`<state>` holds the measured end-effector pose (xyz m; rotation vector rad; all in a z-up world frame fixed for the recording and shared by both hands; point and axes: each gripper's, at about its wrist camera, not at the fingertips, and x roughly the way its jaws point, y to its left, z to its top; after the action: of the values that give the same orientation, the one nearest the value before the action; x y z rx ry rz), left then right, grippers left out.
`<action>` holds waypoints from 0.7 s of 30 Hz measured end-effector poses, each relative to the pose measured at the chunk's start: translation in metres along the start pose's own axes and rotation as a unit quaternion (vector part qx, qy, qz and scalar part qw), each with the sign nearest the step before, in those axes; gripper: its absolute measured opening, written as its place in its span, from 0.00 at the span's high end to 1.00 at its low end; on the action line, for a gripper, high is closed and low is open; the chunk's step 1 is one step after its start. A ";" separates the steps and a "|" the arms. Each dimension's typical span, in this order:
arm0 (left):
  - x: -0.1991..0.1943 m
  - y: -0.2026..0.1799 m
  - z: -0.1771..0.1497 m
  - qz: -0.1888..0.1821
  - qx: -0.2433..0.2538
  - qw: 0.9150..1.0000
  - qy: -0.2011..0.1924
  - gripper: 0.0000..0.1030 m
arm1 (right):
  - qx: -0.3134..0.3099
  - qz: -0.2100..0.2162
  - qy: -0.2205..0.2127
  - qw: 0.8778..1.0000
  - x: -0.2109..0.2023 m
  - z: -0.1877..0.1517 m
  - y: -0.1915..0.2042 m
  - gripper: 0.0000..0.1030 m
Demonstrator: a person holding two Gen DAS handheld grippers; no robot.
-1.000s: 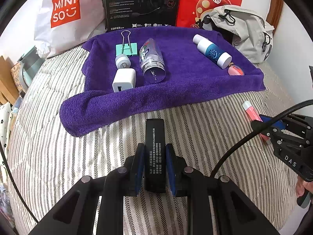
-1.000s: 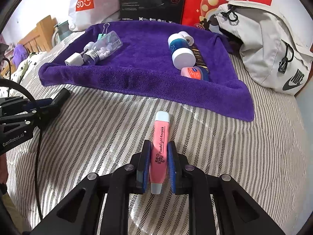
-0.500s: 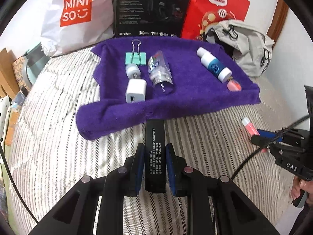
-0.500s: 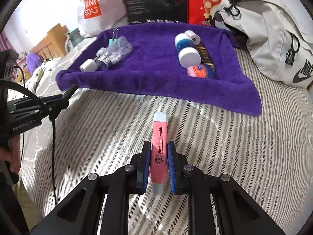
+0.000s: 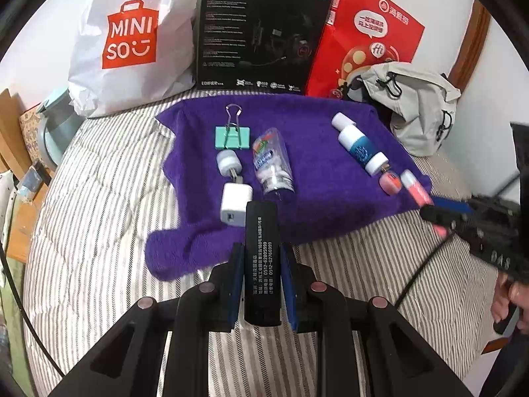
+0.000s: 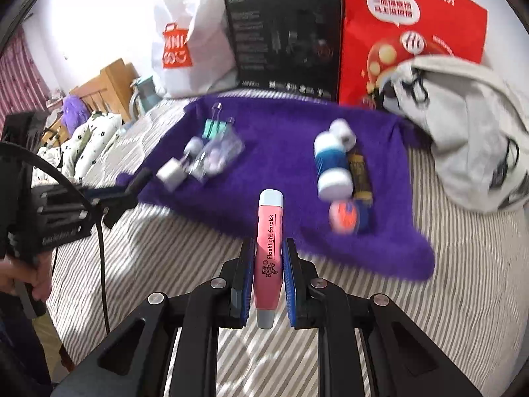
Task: Organize rigid objects
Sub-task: 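Carry the power bank toward the towel with the left tool while the right tool places the highlighter there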
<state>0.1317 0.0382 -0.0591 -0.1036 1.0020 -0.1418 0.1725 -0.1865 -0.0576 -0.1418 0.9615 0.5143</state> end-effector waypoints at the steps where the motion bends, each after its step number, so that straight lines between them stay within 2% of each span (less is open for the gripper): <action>1: 0.000 0.001 0.002 0.001 0.000 1.000 0.000 0.80 | 0.001 0.001 -0.002 1.000 0.004 0.006 -0.002 0.84; 5: 0.004 0.007 0.006 0.006 0.000 1.000 0.003 0.80 | 0.002 -0.005 0.000 1.000 0.027 0.031 -0.011 0.84; 9: 0.009 0.014 0.008 0.006 -0.007 1.000 0.006 0.80 | -0.003 -0.018 0.019 1.000 0.058 0.046 -0.015 0.84; 14: 0.013 0.021 0.011 0.006 -0.010 1.000 0.006 0.80 | -0.010 -0.026 0.040 0.999 0.087 0.053 -0.015 0.84; 21: 0.014 0.024 0.017 0.000 -0.008 1.000 0.005 0.80 | -0.036 -0.062 0.059 0.996 0.115 0.056 -0.009 0.84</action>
<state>0.1555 0.0599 -0.0651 -0.1179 1.0133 -0.1348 0.2714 -0.1345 -0.1201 -0.2974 1.0430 0.4293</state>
